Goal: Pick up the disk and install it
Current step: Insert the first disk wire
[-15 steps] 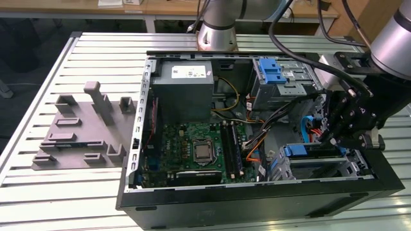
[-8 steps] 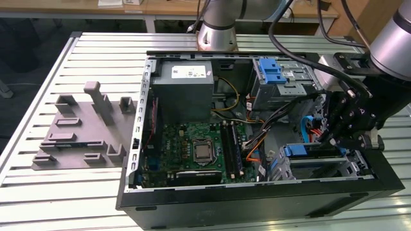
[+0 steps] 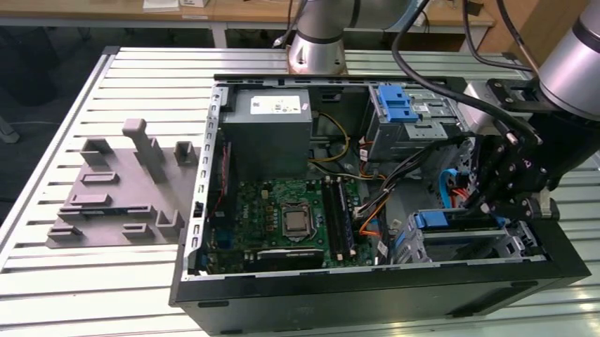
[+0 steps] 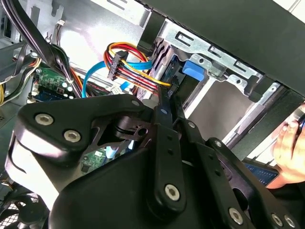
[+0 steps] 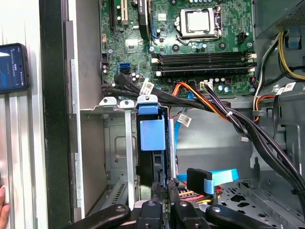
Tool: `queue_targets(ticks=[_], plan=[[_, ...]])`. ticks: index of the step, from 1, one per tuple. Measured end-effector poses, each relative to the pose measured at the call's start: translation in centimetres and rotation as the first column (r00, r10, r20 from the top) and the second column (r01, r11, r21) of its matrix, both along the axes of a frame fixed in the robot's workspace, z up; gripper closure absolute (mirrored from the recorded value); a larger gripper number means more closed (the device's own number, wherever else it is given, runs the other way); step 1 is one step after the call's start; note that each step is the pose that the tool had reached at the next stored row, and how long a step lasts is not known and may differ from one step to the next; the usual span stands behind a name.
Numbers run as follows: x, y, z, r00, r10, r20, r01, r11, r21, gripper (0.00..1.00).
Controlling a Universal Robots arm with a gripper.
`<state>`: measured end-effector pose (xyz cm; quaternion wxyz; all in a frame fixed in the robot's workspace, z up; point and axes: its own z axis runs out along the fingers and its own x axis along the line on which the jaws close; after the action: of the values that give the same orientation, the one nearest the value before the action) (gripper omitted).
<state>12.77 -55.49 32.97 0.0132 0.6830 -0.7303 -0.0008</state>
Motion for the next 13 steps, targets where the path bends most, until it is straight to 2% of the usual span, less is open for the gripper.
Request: queue_targets(ticks=[13], plan=[[0.06, 0.00, -0.10, 1.0000, 0.000, -0.0018, 0.000, 1.0000, 0.0006, 0.83]])
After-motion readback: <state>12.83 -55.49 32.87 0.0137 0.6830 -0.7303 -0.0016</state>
